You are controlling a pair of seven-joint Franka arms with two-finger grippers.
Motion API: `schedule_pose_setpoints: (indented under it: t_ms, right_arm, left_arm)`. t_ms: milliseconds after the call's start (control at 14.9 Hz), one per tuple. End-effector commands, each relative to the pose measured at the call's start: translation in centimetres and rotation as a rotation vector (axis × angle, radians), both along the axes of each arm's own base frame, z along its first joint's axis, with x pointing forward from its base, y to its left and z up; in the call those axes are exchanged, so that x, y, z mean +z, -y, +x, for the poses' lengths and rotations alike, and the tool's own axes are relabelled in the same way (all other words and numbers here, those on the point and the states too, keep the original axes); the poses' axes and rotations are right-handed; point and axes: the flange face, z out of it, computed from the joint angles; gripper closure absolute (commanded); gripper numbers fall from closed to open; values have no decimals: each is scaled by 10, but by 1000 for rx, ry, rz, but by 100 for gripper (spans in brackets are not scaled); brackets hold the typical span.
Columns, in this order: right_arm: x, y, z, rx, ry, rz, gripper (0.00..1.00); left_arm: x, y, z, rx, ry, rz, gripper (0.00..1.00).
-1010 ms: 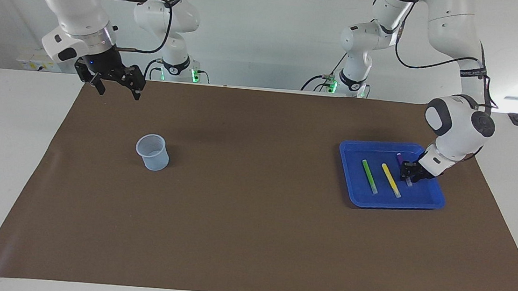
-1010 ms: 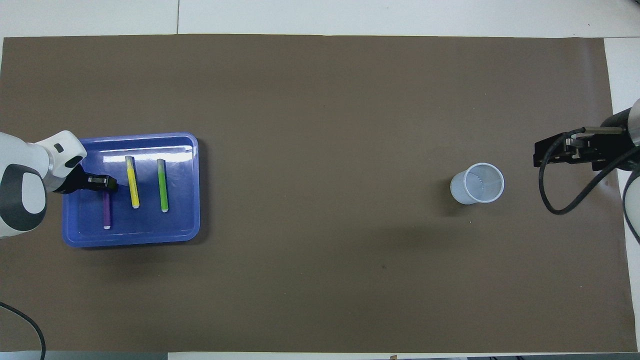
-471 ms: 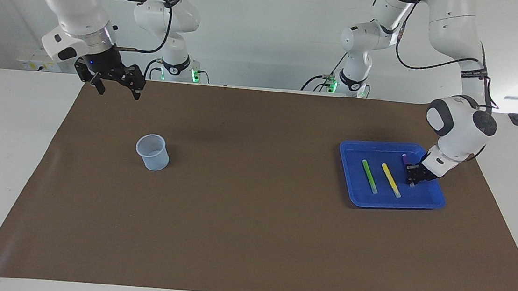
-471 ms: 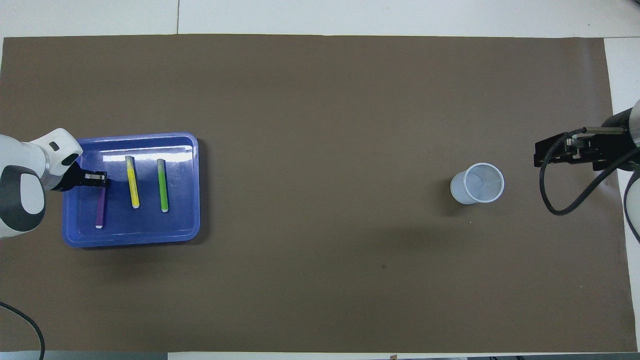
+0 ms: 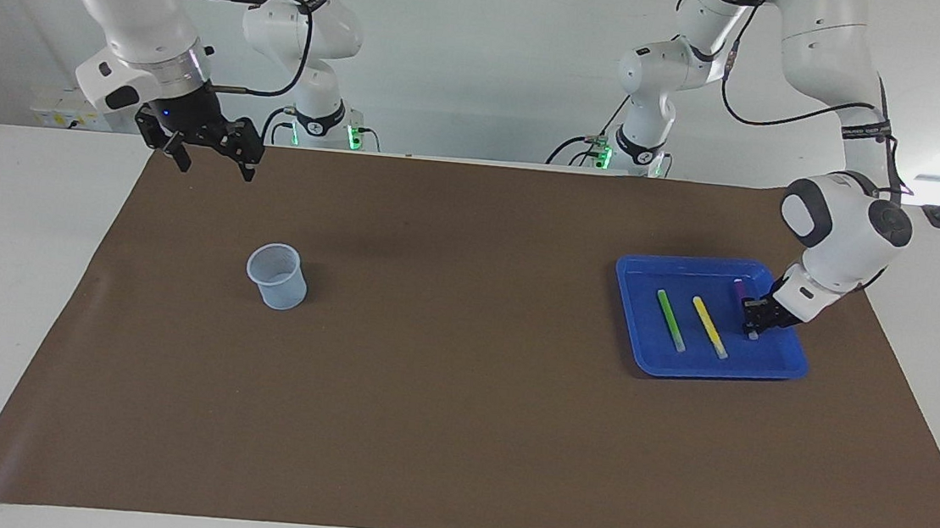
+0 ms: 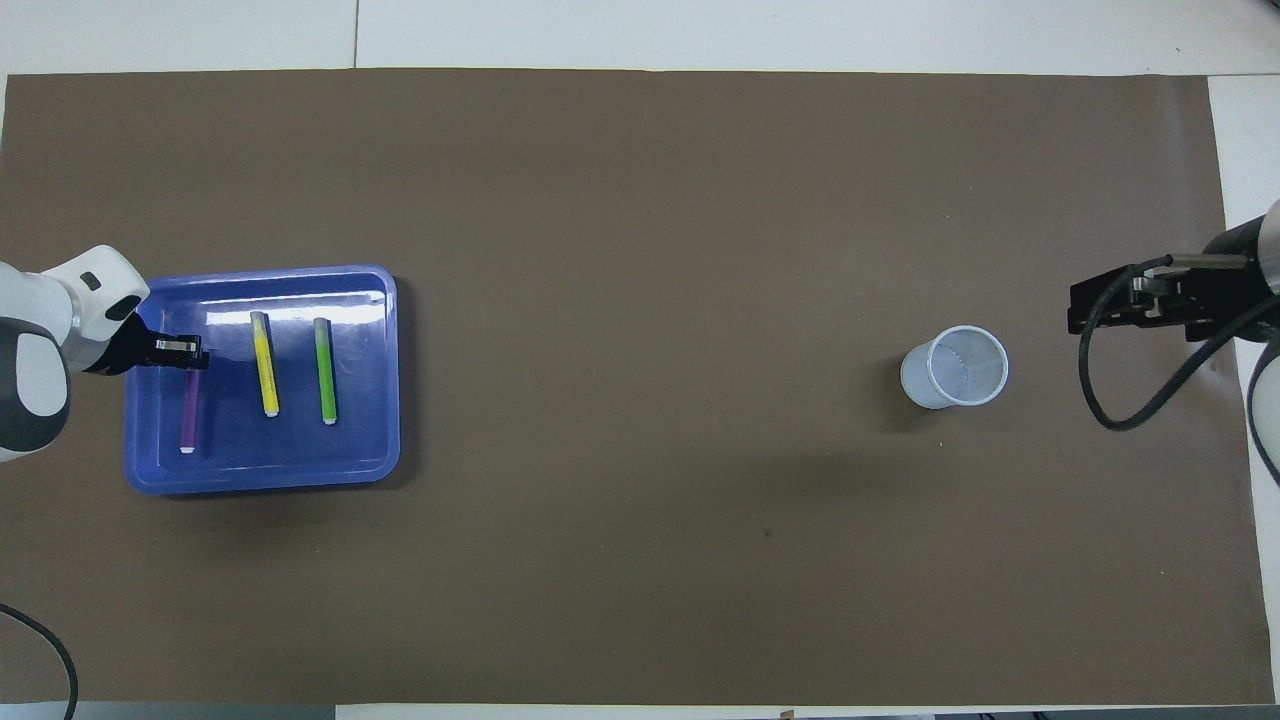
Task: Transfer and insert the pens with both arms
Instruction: 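Lower the left gripper onto the purple pen in the blue tray and grasp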
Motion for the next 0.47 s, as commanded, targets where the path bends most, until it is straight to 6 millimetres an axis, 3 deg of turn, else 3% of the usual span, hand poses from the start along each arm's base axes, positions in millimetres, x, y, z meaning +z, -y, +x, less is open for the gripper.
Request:
schedule_pose_setpoints:
  t_ms: [0,202,404]
  right_arm:
    - [3,3,-4,21,1,-1,0]
    - [3,3,-4,22,1,-1,0]
    - [3,3,-4,22,1,-1,0]
  left_arm:
    - [30,10,13,45,-48,5,100]
    - [63,39,24,75,-103,6,100]
    - [112,102,33,209,-169,22,100]
